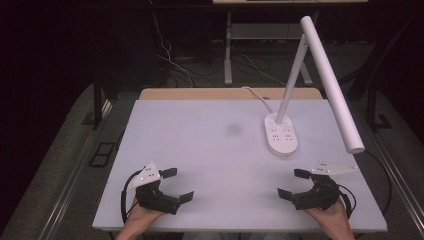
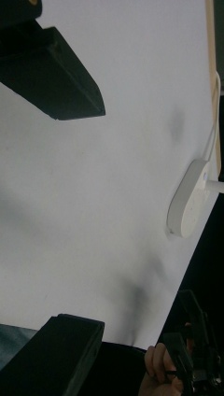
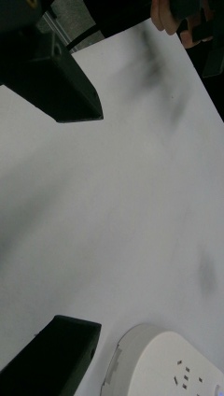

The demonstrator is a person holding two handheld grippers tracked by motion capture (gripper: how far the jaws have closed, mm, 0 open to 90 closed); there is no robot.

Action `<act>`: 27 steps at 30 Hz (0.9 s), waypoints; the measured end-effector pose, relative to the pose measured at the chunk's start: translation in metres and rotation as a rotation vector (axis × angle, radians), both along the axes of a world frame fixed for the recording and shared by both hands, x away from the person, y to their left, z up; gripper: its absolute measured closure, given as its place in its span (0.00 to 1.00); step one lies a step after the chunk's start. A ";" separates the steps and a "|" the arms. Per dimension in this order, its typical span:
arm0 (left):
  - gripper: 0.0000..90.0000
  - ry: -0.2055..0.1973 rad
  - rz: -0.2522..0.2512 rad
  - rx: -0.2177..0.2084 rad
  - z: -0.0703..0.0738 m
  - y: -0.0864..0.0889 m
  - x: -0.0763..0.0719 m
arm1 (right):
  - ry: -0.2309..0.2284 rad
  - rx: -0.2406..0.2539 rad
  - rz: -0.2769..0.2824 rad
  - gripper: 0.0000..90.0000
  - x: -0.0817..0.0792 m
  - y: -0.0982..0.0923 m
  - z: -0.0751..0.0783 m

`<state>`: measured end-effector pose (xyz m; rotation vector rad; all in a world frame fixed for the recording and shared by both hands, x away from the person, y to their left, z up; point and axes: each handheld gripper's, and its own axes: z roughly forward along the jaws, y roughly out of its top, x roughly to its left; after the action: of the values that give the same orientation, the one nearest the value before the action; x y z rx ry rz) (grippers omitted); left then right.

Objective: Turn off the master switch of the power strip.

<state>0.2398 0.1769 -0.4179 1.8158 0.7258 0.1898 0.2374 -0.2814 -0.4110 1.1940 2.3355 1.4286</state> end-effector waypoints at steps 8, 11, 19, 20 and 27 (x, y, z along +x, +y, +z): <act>0.00 0.003 0.001 0.005 -0.001 0.000 0.000 | 0.010 0.000 0.001 0.00 0.000 -0.001 -0.001; 0.00 0.005 0.002 0.004 -0.001 0.000 0.000 | 0.016 0.000 -0.002 0.00 0.000 -0.001 -0.001; 0.00 0.002 0.007 0.008 -0.001 0.001 0.000 | 0.021 0.002 -0.009 0.00 0.001 -0.002 -0.001; 0.00 0.002 0.007 0.008 -0.001 0.001 0.000 | 0.021 0.002 -0.009 0.00 0.001 -0.002 -0.001; 0.00 0.004 0.012 0.006 -0.001 0.001 0.000 | 0.029 -0.003 -0.009 0.00 0.001 -0.002 -0.001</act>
<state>0.2397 0.1781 -0.4189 1.8188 0.7402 0.1967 0.2386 -0.2831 -0.4122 1.2304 2.3476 1.4142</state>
